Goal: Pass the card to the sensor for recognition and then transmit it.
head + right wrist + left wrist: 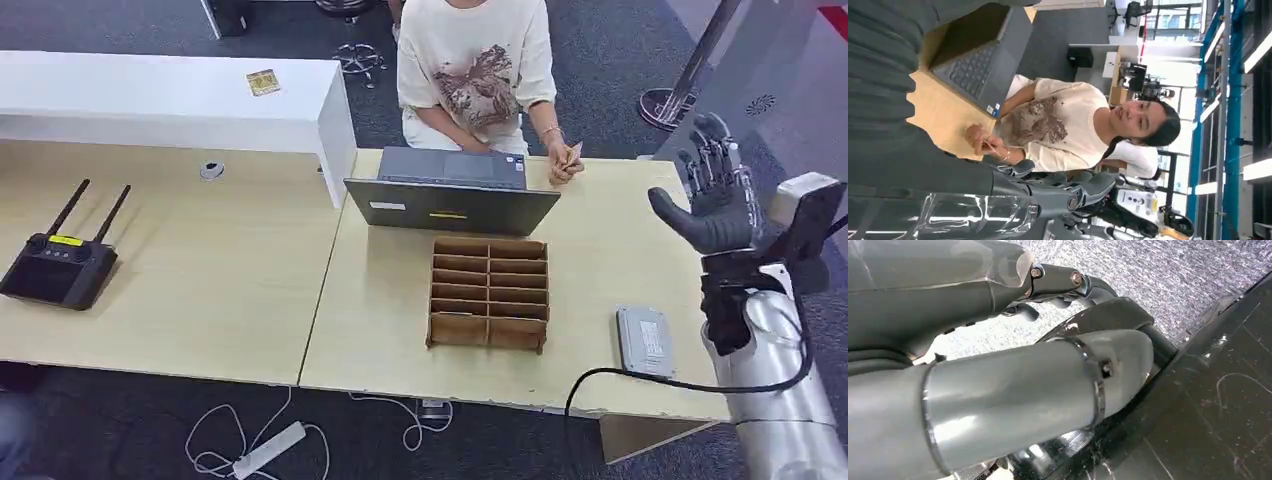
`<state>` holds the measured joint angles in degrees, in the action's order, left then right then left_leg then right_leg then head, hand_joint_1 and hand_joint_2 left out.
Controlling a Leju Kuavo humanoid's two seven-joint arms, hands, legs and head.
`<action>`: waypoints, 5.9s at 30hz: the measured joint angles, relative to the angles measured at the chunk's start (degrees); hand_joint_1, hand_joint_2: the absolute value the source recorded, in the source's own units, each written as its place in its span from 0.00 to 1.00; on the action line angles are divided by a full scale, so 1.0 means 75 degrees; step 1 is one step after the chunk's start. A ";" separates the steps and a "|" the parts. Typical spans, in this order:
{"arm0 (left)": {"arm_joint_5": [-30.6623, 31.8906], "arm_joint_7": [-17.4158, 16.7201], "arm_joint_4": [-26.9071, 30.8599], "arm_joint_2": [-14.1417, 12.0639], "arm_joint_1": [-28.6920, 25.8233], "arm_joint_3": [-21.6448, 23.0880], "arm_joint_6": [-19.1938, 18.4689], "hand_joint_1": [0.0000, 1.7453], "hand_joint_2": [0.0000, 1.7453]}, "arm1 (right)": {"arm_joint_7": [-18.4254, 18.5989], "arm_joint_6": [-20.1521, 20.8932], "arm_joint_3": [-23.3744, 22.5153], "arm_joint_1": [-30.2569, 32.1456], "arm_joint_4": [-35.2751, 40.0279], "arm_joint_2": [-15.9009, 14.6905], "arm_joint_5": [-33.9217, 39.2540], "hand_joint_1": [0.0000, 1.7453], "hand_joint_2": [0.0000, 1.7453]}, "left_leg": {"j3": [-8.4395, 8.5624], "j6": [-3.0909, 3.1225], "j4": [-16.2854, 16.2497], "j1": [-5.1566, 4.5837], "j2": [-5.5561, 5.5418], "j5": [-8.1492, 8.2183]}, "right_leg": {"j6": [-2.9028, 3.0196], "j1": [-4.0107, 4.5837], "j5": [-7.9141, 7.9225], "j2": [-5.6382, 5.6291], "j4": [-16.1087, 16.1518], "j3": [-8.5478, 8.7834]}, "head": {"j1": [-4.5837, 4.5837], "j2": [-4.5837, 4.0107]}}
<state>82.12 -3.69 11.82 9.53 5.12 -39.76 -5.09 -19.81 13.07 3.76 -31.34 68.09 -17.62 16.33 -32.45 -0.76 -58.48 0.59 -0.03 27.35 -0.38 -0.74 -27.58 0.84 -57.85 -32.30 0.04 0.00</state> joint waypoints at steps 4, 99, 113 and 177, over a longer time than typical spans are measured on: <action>-0.0038 -0.0055 0.0000 0.0015 0.0000 -0.0003 0.0012 0.00 0.00 | -0.0192 -0.0099 -0.0006 0.1137 0.0973 0.0006 -0.0015 0.00 1.00 | -0.0003 0.0001 0.0003 0.0000 0.0003 0.0004 | 0.0001 0.0001 -0.0004 -0.0001 -0.0001 -0.0002 | 0.0006 0.0000; 0.0300 -0.0114 0.0000 0.0099 0.0035 -0.0117 -0.0102 0.00 0.00 | 0.4398 -0.2288 0.1446 0.4166 0.3071 0.2200 -1.3418 0.00 1.00 | -0.0005 -0.0006 0.0011 0.0003 0.0007 0.0001 | 0.0018 0.0003 -0.0013 0.0000 -0.0005 -0.0004 | 0.0003 0.0000; 0.0324 -0.0114 0.0000 0.0099 0.0041 -0.0117 -0.0120 0.00 0.00 | 0.4316 -0.2288 0.1419 0.3750 0.2488 0.2189 -1.3207 0.00 1.00 | -0.0004 -0.0006 0.0011 0.0003 0.0007 0.0001 | 0.0019 0.0003 -0.0012 -0.0001 -0.0005 -0.0004 | 0.0003 0.0000; 0.0402 -0.0113 0.0000 0.0096 0.0053 -0.0117 -0.0192 0.00 0.00 | 0.4148 -0.2153 0.1734 0.2906 0.1171 0.2122 -1.3070 0.22 1.00 | -0.0003 -0.0006 0.0011 0.0003 0.0007 0.0000 | 0.0019 0.0004 -0.0012 -0.0002 -0.0006 -0.0005 | 0.0000 0.0000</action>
<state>85.13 -4.54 11.82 10.25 5.51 -40.63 -6.54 11.30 -3.08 16.76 -9.54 76.87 -1.71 -81.70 -32.47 -0.80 -58.40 0.61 0.02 27.35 -0.24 -0.71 -27.67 0.82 -57.90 -32.34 0.04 0.00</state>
